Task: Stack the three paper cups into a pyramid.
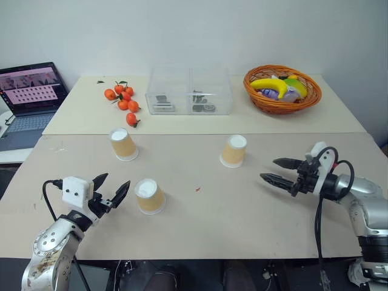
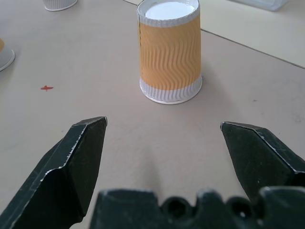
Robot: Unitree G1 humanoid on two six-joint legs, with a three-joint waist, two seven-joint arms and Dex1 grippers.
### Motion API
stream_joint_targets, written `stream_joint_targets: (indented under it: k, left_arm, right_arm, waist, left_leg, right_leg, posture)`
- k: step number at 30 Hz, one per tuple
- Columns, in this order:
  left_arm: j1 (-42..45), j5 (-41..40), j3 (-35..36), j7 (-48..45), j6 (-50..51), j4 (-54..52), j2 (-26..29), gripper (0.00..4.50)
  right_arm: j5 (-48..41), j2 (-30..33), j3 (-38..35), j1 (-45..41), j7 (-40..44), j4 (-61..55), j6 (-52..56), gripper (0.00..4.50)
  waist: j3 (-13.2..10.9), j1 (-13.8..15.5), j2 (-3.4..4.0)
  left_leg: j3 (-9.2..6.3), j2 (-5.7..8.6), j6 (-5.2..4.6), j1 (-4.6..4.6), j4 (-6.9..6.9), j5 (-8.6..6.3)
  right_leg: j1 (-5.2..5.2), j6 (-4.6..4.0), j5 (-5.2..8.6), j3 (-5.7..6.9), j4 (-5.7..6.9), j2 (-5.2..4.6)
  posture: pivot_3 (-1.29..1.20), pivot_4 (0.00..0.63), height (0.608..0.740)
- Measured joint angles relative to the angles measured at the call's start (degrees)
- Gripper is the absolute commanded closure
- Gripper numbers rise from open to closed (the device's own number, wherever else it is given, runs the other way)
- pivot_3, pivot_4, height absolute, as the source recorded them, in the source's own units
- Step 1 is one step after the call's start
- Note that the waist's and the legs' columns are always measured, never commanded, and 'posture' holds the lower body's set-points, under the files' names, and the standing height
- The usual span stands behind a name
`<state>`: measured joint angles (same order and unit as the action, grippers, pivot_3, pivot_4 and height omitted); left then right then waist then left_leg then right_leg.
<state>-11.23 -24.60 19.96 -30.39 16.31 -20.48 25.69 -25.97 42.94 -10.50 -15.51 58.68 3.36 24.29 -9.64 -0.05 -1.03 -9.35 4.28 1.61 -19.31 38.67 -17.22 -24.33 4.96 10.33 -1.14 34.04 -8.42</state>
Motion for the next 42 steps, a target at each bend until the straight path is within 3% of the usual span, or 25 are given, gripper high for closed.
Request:
stream_joint_targets:
  k: [2,6,8,13,17,31,42]
  left_arm:
    - [-0.1,-0.7,0.3,-0.7,0.2,0.1,0.2,0.59]
    - [-2.3,-7.5,5.2,-10.0,4.7,1.4,9.9,0.59]
    - [-2.5,-10.2,6.5,-13.3,6.6,1.1,12.2,0.59]
    - [-5.9,-14.8,6.7,-22.2,11.1,-1.3,19.7,0.59]
    - [-5.0,-15.0,6.3,-25.5,11.9,-1.2,22.1,0.59]
    - [-0.5,-13.2,-3.1,-26.3,12.6,-3.4,22.0,0.59]
    - [10.9,-5.7,-10.3,-22.1,8.3,3.7,15.6,0.59]
  right_arm:
    - [0.0,0.0,0.1,-0.1,0.2,0.1,0.0,0.0]
    - [-0.1,3.3,0.6,-0.3,3.7,-0.1,0.4,0.0]
    - [-0.4,4.2,0.5,-0.1,4.8,-1.0,1.4,0.0]
    - [-5.4,6.6,1.3,3.7,9.8,-11.9,5.7,0.0]
    - [-9.4,6.6,5.0,4.5,11.3,-21.3,9.1,0.0]
    - [-15.9,4.0,7.6,0.5,8.7,-27.9,13.7,0.0]
    - [-17.5,4.4,6.7,1.7,6.6,-30.3,13.7,0.0]
  waist:
    - [0.0,0.0,0.0]
    - [-0.1,-0.3,0.07]
    - [-0.1,-0.5,0.1]
    - [-0.2,-0.6,0.15]
    - [-0.2,-0.8,0.2]
    - [-0.3,-0.6,0.15]
    - [-0.3,-0.4,0.14]
  left_leg:
    - [0.01,0.0,0.0,0.0,0.0,0.0]
    - [0.01,-0.05,-0.02,-0.01,-0.01,-0.01]
    - [0.02,-0.05,-0.03,0.0,0.0,-0.02]
    - [0.03,-0.14,-0.09,-0.02,-0.05,-0.07]
    - [0.05,-0.17,-0.08,0.01,-0.04,-0.09]
    - [0.04,-0.15,-0.03,-0.01,-0.04,-0.13]
    - [0.04,-0.14,-0.03,-0.01,-0.01,-0.13]
  right_leg:
    - [0.0,0.0,0.0,0.0,0.0,0.0]
    - [-0.05,-0.04,0.03,0.0,0.02,0.06]
    - [-0.02,-0.03,0.05,0.0,0.04,0.05]
    - [-0.07,-0.09,0.11,0.01,0.06,0.12]
    - [-0.05,-0.09,0.11,0.01,0.06,0.12]
    - [-0.09,-0.27,0.01,0.02,0.03,0.13]
    - [-0.08,-0.52,-0.16,0.02,0.03,0.13]
  posture:
    - [0.0,0.15,0.728]
    - [0.0,0.15,0.728]
    - [0.0,0.15,0.728]
    - [0.0,0.15,0.728]
    - [0.0,0.15,0.728]
    - [0.0,0.15,0.728]
    - [0.0,0.15,0.728]
